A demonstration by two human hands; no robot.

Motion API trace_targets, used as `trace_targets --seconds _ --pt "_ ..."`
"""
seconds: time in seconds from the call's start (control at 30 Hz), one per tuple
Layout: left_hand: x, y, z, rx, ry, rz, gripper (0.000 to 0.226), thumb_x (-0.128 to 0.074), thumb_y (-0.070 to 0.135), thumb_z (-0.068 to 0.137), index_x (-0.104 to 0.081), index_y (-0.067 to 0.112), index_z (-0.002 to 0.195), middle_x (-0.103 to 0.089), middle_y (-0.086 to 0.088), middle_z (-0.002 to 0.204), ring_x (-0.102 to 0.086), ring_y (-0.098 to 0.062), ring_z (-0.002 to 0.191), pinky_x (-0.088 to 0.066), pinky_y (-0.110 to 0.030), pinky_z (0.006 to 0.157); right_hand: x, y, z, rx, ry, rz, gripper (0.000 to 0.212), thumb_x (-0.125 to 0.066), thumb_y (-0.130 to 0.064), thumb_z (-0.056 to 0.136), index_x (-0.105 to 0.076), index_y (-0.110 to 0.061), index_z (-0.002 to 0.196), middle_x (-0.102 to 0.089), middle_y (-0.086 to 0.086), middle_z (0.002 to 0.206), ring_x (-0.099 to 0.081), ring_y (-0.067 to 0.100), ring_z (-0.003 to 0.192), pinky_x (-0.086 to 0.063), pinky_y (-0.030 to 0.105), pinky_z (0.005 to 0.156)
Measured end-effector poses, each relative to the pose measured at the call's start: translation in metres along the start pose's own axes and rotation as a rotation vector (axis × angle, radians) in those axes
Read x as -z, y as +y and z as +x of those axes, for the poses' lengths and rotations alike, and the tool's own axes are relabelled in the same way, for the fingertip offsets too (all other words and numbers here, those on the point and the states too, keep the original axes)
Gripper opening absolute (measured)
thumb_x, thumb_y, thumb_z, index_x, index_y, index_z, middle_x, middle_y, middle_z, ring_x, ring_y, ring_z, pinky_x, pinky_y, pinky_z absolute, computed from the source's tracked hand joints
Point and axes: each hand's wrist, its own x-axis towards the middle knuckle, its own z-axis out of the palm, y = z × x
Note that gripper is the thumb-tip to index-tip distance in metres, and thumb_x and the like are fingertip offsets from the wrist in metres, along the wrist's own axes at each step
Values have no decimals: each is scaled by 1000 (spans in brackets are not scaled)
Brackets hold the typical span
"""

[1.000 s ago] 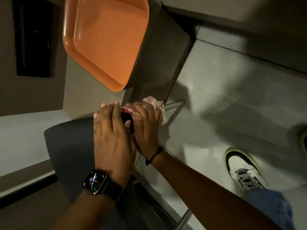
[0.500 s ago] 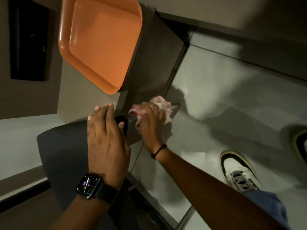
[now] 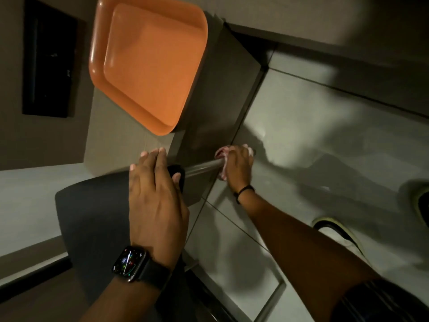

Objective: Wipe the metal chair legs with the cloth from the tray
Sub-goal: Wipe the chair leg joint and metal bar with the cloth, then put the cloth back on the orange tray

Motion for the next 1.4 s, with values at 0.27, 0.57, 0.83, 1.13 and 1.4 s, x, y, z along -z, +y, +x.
trace_targets --seconds 0.27,0.57,0.83,1.13,1.4 --pt "5 5 1 23 -41 -12 53 -37 21 106 -34 1 155 -39 -23 160 -29 -39 154 -17 -49 130 20 -84 -107 17 1 448 40 -40 -13 120 -65 9 142 -64 31 151 -56 46 151 -41 51 132" --pt "57 17 18 158 -323 -587 66 -34 43 105 -23 14 163 -38 -11 166 -26 -29 157 -8 -45 131 136 -185 -158 -391 -356 1201 72 -21 -52 120 -57 2 149 -51 38 163 -53 47 145 -26 66 138" --pt "140 14 79 668 -196 -1404 47 -57 13 98 -54 23 144 -71 6 119 -72 -1 98 -60 -22 87 160 -306 -141 -198 -409 691 47 -41 -9 116 -46 -4 163 -59 29 161 -64 45 143 -52 56 122" --pt "109 -28 158 861 -22 -1361 25 -61 20 98 -71 19 121 -75 -5 117 -71 -21 106 -57 -44 101 121 -386 -37 21 -414 110 25 -60 -13 114 -69 -17 138 -77 14 141 -75 35 134 -59 55 118" --pt "23 -40 195 635 -30 -914 51 -48 27 98 -52 14 146 -55 -18 143 -55 -37 128 -43 -40 110 81 -352 57 495 -182 -1035 51 -55 -20 110 -44 -11 159 -54 18 160 -52 44 148 -45 54 121"
